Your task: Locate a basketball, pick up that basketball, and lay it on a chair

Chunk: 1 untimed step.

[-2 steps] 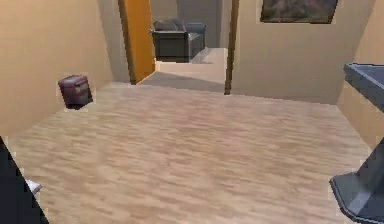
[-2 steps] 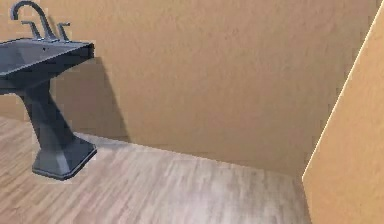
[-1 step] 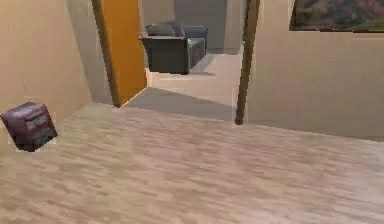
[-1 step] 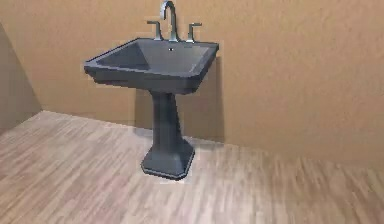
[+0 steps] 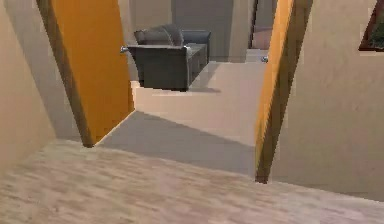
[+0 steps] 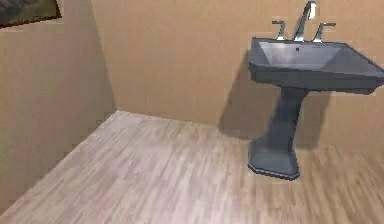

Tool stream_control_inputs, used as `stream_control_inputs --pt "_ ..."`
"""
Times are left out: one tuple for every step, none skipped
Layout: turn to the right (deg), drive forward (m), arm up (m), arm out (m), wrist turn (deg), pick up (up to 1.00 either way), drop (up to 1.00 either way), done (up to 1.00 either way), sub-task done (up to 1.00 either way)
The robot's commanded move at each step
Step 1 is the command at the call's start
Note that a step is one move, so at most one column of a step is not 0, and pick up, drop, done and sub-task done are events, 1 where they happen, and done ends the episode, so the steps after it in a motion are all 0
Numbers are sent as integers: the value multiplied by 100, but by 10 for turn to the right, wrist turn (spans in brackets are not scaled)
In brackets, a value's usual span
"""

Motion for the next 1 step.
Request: stream_control_inputs --pt "0 100 0 0 0 0 0 0 0"
